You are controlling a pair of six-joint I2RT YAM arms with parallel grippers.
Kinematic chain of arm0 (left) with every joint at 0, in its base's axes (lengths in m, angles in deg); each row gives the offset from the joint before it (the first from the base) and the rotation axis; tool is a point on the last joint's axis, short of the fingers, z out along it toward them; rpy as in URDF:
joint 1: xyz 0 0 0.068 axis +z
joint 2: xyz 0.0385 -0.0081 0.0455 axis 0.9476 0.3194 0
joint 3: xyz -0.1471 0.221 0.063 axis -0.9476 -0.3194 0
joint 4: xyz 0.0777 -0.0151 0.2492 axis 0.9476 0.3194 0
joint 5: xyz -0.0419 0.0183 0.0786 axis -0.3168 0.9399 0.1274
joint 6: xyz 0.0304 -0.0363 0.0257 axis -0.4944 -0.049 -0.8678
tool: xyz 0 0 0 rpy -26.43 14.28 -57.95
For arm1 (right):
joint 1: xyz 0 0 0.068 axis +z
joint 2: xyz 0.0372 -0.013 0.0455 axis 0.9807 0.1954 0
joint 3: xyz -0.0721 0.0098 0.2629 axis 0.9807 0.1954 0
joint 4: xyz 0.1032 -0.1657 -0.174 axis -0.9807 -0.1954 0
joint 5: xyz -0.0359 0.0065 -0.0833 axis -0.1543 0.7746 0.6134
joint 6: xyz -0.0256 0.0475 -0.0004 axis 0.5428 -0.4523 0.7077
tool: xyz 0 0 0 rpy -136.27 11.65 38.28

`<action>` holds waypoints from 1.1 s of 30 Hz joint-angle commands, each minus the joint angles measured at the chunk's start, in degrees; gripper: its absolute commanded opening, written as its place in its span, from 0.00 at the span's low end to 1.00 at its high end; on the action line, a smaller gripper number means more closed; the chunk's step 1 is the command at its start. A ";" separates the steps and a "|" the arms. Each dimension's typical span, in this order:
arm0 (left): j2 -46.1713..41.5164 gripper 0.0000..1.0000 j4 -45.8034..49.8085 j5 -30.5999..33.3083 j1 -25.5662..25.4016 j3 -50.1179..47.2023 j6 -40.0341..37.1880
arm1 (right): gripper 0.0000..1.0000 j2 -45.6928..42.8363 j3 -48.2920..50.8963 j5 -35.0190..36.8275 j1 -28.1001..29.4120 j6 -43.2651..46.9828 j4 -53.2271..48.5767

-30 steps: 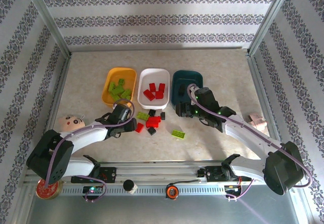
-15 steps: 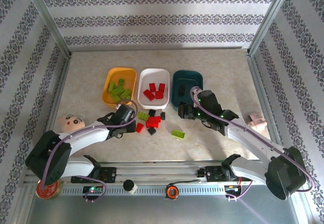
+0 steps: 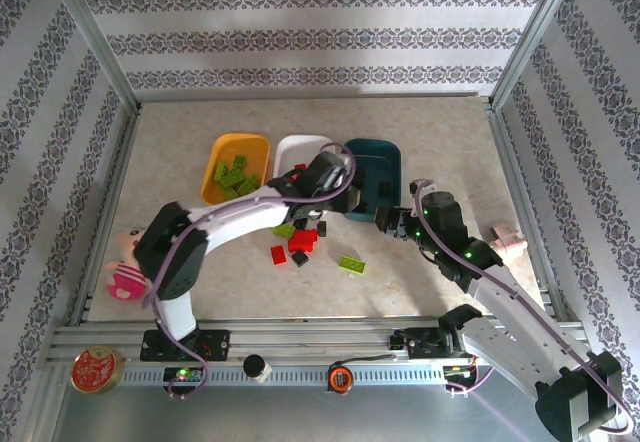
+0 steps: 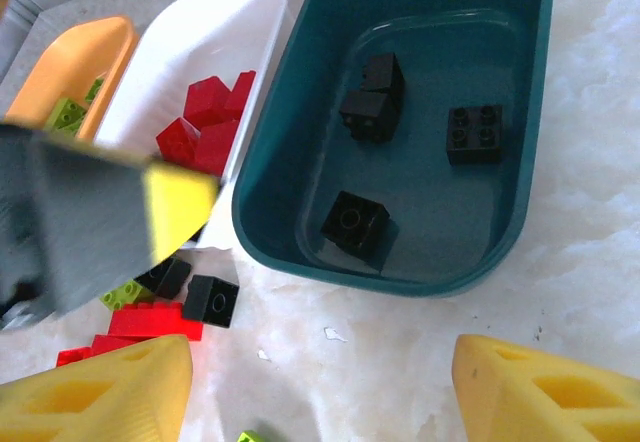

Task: Sort the legos into containers by color
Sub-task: Place the lego in the container, then pick up the lego from the bottom-center of the table.

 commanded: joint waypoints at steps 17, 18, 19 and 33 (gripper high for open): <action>-0.79 0.69 -1.22 -3.53 5.88 8.31 -0.29 | 0.71 3.24 3.18 -9.29 1.69 1.86 -0.11; -3.88 0.70 -2.93 -3.43 6.33 4.51 0.19 | 0.71 5.00 2.95 -9.68 2.95 2.46 0.35; -7.21 0.71 -4.55 -3.25 6.69 0.41 0.74 | 0.71 6.89 2.60 -9.59 4.54 2.98 0.77; -48.14 1.00 -1.54 4.77 7.01 -40.02 2.88 | 0.71 32.65 -5.36 -5.69 16.94 8.36 0.14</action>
